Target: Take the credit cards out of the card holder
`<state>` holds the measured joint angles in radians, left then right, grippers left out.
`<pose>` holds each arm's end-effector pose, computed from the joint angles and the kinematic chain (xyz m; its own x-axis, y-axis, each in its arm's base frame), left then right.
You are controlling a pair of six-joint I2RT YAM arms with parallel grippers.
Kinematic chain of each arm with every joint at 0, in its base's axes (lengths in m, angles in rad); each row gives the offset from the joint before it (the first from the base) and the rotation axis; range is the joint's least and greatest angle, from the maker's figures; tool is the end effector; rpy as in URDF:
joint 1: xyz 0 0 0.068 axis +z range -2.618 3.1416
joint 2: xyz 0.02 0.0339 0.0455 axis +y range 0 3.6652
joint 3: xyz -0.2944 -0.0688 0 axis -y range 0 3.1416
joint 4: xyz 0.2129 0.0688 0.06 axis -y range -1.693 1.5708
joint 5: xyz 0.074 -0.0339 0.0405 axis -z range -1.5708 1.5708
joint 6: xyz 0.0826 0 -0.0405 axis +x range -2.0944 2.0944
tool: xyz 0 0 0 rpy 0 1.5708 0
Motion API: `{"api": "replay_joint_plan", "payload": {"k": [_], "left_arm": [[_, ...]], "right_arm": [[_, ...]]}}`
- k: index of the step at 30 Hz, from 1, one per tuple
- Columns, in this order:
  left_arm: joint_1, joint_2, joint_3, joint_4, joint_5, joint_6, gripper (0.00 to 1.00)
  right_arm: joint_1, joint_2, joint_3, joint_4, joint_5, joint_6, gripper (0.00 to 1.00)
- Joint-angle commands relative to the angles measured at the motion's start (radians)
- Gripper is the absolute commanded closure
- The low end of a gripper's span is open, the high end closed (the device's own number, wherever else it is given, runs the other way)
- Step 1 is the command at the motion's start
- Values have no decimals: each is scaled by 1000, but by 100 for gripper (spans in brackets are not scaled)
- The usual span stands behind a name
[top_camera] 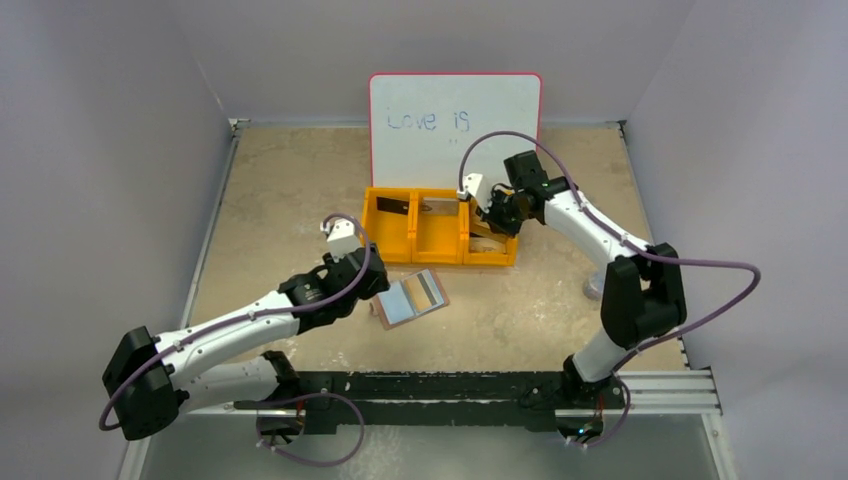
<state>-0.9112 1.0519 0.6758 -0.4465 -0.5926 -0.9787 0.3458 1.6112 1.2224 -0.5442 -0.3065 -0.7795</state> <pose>0.1535 -0.1227 0.2423 -0.6014 -0.3477 -0.7194 -0.1368 0.9319 -0.3361 0.3139 0.1396 0.2598 -0.1917 -0.7814 -0.5939 -0.8814 0.4032 -0.2461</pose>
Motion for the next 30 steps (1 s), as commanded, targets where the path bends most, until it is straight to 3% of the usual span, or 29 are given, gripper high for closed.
{"api": "replay_joint_plan", "payload": {"k": [1,8,15,20,21,22,23,26,30], "left_arm": [[-2,-20,44,16,2,18,42],[-1,-30,48,16,12,20,42],[-2,-24,48,102,101,7,42],[-1,7,31,187,153,-9,42],[-1,18,31,194,163,-10,42],[-2,28,36,197,170,-10,42],[-2,37,40,199,178,-7,42],[-2,53,48,204,186,-9,42],[-2,68,41,258,189,-48,42]], "right_arm": [[-4,59,67,-40,-17,-48,100],[-5,127,106,10,-15,-70,100],[-4,180,154,58,95,-81,96],[-4,173,187,89,135,-91,83],[-4,173,203,76,129,-90,74],[-4,171,211,67,114,-82,59],[-4,166,213,62,94,-80,52],[0,139,223,78,151,-57,51],[0,24,203,231,197,201,48]]}}
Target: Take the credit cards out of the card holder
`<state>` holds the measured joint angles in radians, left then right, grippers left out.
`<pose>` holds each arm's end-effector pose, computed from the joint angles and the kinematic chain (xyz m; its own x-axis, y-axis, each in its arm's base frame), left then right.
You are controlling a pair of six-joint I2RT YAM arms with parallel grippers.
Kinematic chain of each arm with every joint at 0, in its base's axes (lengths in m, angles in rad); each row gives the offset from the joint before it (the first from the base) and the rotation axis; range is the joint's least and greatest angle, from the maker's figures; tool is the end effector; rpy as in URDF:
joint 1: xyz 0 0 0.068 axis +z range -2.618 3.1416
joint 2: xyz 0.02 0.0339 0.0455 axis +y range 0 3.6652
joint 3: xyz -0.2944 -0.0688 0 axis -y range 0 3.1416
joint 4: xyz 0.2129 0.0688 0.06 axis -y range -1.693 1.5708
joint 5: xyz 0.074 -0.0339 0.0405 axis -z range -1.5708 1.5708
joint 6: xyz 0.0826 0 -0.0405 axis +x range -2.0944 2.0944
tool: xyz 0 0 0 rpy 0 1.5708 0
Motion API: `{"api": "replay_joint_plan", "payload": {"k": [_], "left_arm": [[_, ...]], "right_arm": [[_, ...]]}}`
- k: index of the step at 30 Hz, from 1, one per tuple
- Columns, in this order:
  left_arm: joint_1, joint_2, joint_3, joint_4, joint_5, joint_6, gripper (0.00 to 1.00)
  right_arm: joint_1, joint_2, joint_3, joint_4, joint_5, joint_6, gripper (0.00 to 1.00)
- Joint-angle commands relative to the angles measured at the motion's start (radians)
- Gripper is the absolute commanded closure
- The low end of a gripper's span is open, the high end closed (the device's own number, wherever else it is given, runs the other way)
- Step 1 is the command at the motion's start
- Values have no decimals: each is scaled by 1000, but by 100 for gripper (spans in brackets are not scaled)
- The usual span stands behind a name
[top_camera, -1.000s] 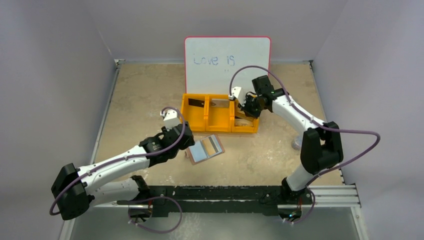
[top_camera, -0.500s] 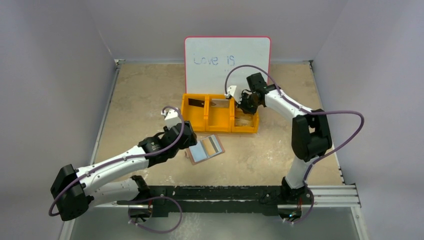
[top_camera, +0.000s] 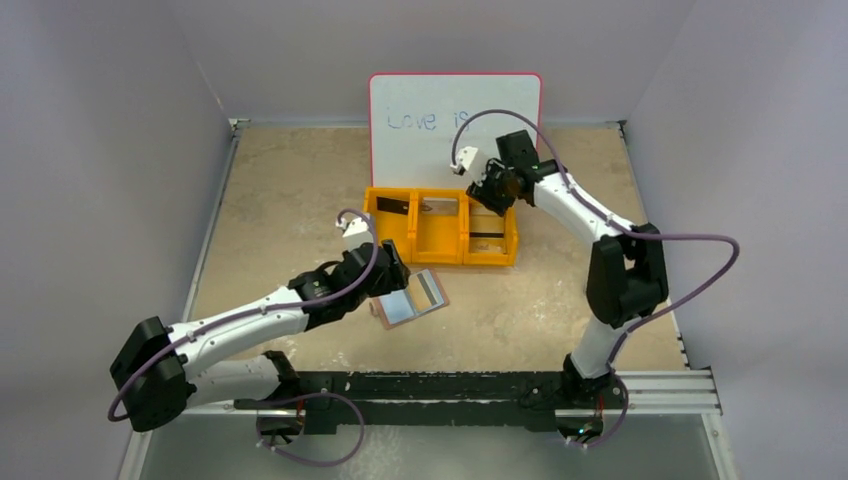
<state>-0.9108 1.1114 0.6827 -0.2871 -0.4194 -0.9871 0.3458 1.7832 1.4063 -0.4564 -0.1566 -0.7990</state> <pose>0.1619 -0.1538 0.2454 -0.6666 -0.3841 -0.6388 -0.0419 0.8750 -0.4824 0.3783 0.1500 0.2636 -0.1750 -0.8155 -0.5517 -0.8013 0.4435 -0.4014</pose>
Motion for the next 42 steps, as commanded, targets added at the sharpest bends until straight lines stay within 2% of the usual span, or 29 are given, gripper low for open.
{"api": "replay_joint_plan", "payload": {"k": [1,5,9,11,14,17,22,27,31,35,42], "left_arm": [[-2,19,30,119,17,-56,42],[-2,86,30,176,25,-142,43],[-2,136,-9,228,13,-241,46],[-1,157,-46,299,19,-282,46],[0,203,-73,396,35,-309,47],[0,250,-76,426,46,-325,47],[0,293,-116,438,25,-396,48],[0,311,-171,455,13,-461,49],[0,342,-185,459,14,-464,51],[0,389,-159,408,17,-455,56],[0,392,-155,385,16,-442,60]], "right_arm": [[1,-190,-8,196,26,329,47],[2,-353,-234,421,-161,792,49],[17,-459,-578,651,-375,1169,61],[62,-509,-707,776,-375,1293,62],[183,-548,-763,814,-285,1325,66],[239,-549,-796,823,-229,1367,66],[248,-521,-853,848,-186,1397,67],[255,-430,-832,865,-229,1405,76],[281,-354,-799,848,-193,1408,75],[316,-291,-748,808,-150,1374,74],[326,-205,-691,745,-75,1361,74]]}}
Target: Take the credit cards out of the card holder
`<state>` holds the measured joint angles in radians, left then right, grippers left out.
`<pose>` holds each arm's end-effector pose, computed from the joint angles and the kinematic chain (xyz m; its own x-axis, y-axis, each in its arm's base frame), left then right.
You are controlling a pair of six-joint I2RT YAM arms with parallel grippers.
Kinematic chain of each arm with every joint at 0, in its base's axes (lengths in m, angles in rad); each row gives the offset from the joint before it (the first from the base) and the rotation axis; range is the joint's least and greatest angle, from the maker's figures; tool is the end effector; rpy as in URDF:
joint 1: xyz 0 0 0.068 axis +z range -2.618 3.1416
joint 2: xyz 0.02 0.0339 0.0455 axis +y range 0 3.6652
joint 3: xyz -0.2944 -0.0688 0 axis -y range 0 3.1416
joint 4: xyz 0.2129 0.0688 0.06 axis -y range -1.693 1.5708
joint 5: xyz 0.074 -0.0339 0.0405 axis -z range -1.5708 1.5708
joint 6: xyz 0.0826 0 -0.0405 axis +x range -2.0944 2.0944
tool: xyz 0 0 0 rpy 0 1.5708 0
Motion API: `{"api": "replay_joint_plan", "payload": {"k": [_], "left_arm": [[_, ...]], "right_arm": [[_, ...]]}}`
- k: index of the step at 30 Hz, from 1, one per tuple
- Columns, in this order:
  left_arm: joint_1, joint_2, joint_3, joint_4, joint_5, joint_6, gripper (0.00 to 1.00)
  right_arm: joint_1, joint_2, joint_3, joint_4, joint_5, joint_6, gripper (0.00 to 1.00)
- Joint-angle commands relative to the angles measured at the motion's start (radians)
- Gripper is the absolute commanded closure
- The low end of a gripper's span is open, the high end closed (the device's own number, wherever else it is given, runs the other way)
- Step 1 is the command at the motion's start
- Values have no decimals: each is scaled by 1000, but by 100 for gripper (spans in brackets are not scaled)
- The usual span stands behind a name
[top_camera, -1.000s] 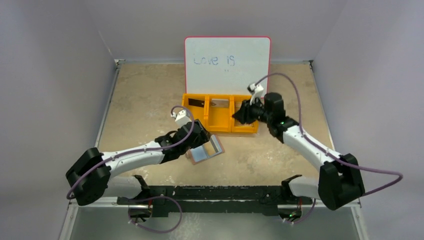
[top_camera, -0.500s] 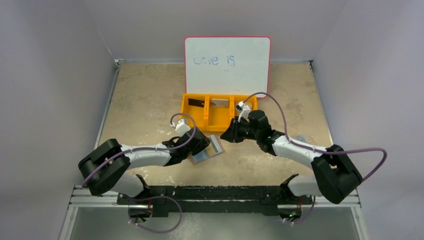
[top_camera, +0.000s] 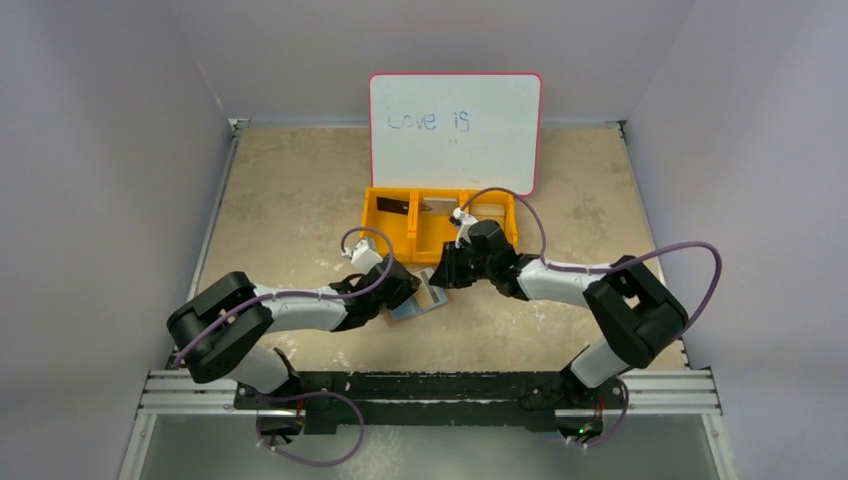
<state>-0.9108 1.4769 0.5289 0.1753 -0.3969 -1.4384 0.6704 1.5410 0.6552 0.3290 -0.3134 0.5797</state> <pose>0.1925 -0.1960 0.1638 -0.6105 -0.7045 -0.3620 -0.3505 0.6502 -0.6741 0.2364 0.2200 0.2002 -0.7825 0.0445 -0.6210 -0.4392 0.6674 0.6013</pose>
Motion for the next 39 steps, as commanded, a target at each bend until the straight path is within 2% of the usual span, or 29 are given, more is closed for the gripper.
{"api": "replay_joint_plan", "payload": {"k": [1,13,20,23,27,34,39], "left_arm": [[0,25,2,-81,-8,14,61],[0,55,0,-47,21,94,63],[0,81,-7,-11,42,104,64],[0,102,-16,47,62,101,68],[0,111,-32,111,79,99,80],[0,73,-33,66,32,96,99],[0,52,-8,2,17,135,100]], "right_arm": [[1,48,67,-55,99,-21,74],[22,140,92,-126,133,-68,81],[51,168,81,-120,143,-49,91],[59,193,74,-119,151,-39,93],[60,190,51,-101,147,-25,94],[60,188,48,-112,154,-26,97],[61,181,58,-128,161,-34,97]]}}
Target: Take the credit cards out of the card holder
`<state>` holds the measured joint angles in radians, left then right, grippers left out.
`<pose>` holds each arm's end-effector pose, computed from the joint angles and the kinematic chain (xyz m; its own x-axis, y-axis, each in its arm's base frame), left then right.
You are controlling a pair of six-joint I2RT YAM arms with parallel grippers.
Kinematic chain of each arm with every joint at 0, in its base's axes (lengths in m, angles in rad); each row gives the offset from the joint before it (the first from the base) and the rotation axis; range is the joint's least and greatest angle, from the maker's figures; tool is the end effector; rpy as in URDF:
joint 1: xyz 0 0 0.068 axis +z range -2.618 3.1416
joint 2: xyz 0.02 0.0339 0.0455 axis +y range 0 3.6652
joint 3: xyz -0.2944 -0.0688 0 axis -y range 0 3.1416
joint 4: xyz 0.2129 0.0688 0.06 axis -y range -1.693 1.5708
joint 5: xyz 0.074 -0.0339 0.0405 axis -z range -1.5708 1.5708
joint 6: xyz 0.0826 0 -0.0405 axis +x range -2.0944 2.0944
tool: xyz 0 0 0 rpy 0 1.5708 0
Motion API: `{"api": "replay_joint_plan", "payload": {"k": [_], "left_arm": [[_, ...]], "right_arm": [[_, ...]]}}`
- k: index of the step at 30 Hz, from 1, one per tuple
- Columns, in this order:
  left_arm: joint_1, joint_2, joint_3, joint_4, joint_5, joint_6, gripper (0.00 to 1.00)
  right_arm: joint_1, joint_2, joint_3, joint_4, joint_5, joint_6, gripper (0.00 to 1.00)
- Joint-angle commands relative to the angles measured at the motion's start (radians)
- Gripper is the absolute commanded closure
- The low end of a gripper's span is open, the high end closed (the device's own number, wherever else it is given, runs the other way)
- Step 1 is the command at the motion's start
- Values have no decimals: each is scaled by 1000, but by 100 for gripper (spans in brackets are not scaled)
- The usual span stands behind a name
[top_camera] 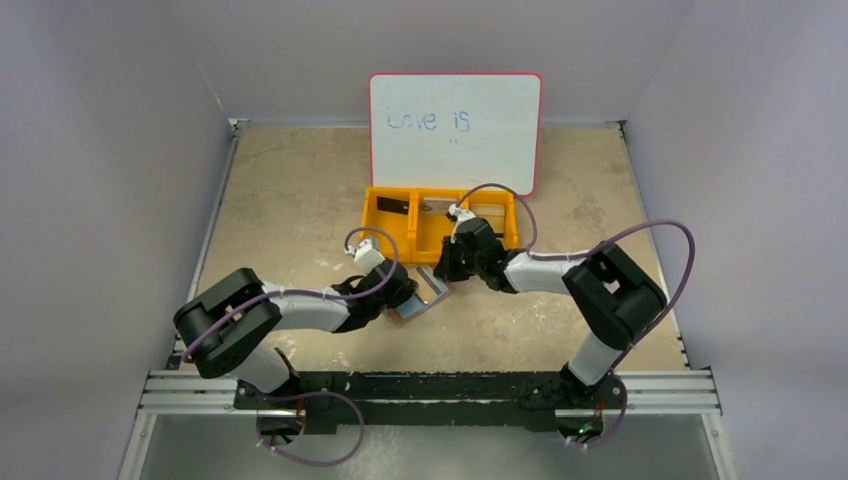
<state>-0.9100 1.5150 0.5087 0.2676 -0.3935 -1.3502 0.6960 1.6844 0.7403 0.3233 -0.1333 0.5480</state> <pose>0.1964 -0.2011 0.1585 -0.6322 -0.6552 -0.4137 -0.2818 0.6917 -0.6649 0.2643 0.2351 0.1781 -0.7553 0.0418 -0.6540 -0.3807 0.7844 0.4898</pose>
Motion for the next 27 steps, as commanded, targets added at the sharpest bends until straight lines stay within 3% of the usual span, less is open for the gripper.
{"api": "replay_joint_plan", "payload": {"k": [1,5,7,19,24,27], "left_arm": [[-1,10,16,-97,16,64,100],[-1,-8,35,-133,38,165,100],[-1,-21,31,-146,43,201,100],[-1,-140,-54,-77,119,336,100],[-1,-128,-59,-16,179,357,100],[-1,-122,-71,19,198,347,100]], "right_arm": [[35,29,-26,-125,-20,-2,95],[29,-58,-54,-88,-153,42,75],[28,-96,-61,-66,-181,63,71],[1,-118,-133,97,-276,150,78],[-6,-72,-126,131,-322,149,69],[-5,-28,-102,106,-251,124,71]]}}
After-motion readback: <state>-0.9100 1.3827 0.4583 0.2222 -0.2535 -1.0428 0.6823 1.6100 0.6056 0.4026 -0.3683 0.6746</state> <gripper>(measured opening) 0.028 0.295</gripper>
